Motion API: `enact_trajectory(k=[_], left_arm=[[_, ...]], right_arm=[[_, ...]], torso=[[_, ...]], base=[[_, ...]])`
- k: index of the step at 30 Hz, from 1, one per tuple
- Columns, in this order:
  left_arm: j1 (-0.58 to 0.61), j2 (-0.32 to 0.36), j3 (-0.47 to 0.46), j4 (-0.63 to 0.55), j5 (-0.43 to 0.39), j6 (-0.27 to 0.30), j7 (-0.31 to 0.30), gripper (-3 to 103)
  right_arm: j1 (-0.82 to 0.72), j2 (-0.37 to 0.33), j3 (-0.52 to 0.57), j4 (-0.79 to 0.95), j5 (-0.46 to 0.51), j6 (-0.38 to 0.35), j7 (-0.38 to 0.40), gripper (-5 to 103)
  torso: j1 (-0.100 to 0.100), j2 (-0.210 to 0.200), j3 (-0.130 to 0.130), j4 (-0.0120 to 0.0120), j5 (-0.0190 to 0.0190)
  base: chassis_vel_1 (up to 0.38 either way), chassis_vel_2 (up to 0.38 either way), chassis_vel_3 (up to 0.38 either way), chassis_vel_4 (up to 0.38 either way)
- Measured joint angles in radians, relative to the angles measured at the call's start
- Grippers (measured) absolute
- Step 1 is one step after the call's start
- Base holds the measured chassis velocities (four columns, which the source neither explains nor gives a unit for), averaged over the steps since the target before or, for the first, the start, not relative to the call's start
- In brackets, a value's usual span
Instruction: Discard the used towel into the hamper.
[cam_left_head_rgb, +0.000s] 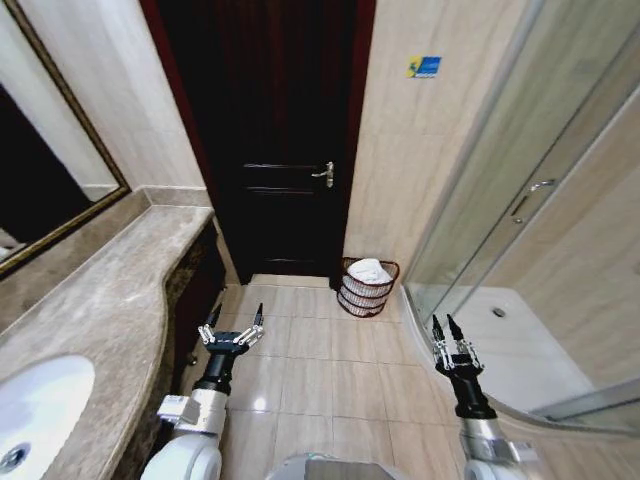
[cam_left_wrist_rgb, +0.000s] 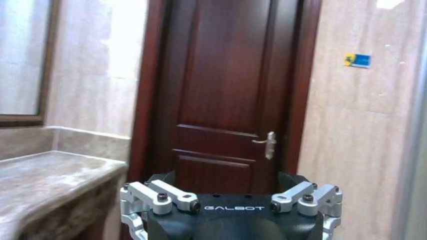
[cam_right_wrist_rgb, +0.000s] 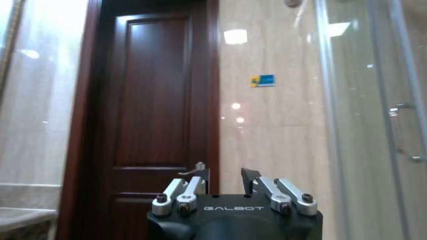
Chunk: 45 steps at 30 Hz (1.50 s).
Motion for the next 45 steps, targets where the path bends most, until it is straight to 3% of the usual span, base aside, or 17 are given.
enact_trajectory(k=[15, 34, 45], left_arm=[[0.0, 0.0, 0.0, 0.0, 0.0, 0.0, 0.0, 100], [0.0, 0.0, 0.0, 0.0, 0.0, 0.0, 0.0, 100], [0.0, 0.0, 0.0, 0.0, 0.0, 0.0, 0.0, 100]], right_arm=[[0.008, -0.004, 0.009, -0.009, 0.004, 0.003, 0.002, 33], [0.008, -0.007, 0.012, -0.005, 0.003, 0.003, 0.002, 33], [-0.003, -0.005, 0.013, 0.002, 0.002, 0.005, -0.002, 33]], torso=[[0.006, 0.014, 0.006, -0.0002, 0.0002], [0.064, 0.138, 0.073, -0.0003, 0.0002], [0.068, 0.147, 0.079, -0.0001, 0.0001]], base=[[0.01, 0.011, 0.005, 0.009], [-0.026, -0.024, -0.025, -0.025], [-0.022, -0.018, -0.021, -0.016]])
